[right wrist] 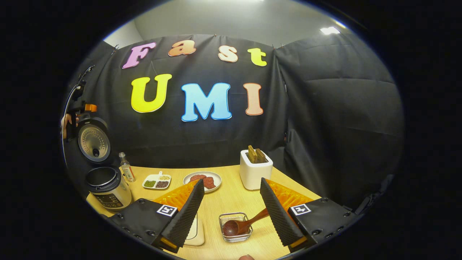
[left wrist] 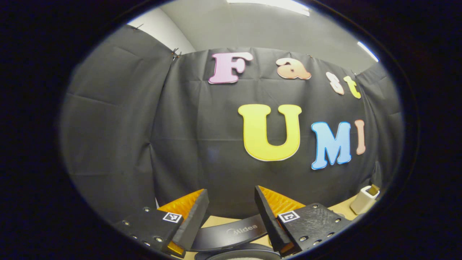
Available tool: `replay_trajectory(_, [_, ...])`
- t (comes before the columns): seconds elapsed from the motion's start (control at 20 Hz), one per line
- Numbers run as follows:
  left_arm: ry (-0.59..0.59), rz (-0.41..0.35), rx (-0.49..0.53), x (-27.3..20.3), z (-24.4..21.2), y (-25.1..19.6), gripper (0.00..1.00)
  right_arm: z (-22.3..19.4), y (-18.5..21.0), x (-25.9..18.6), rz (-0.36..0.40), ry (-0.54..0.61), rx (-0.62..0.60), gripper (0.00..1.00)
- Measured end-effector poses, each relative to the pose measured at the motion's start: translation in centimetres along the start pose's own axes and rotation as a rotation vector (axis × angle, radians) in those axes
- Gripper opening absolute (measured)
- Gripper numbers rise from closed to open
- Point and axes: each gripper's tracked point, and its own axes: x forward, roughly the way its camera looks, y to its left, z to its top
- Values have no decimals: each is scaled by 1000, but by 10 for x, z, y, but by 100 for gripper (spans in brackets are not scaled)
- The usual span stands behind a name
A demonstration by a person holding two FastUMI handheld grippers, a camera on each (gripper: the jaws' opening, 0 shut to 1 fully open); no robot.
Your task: Close the left gripper, press the button to open the rice cooker; take a wooden spoon from the chopstick holder with the right hand, scoop a spoonful of rice and pour it into the rice cooker, then put the wooden spoon back into the chopstick holder.
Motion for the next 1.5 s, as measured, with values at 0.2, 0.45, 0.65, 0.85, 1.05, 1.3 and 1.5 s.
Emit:
replay_trajectory(0.2, [45,4,-8,-3,-19,-1,82,3,3,2,20,-2,-8,98])
replay_trajectory(0.45, [69,6,16,-23,-31,-11,82,6,-1,-2,51,-7,-12,98])
replay_trajectory(0.65, [89,3,7,-44,-42,-22,82,9,-6,-5,80,-12,-15,98])
replay_trajectory(0.85, [110,1,2,-70,-58,-35,82,12,-15,-9,102,-14,-16,98])
replay_trajectory(1.05, [130,3,-3,-91,-75,-45,82,15,-23,-15,122,-19,-27,92])
replay_trajectory(1.3, [144,-3,1,-117,-100,-57,82,17,-37,-23,140,-25,-33,93])
replay_trajectory(1.5, [163,-7,-3,-135,-124,-67,82,14,-48,-30,148,-21,-23,98])
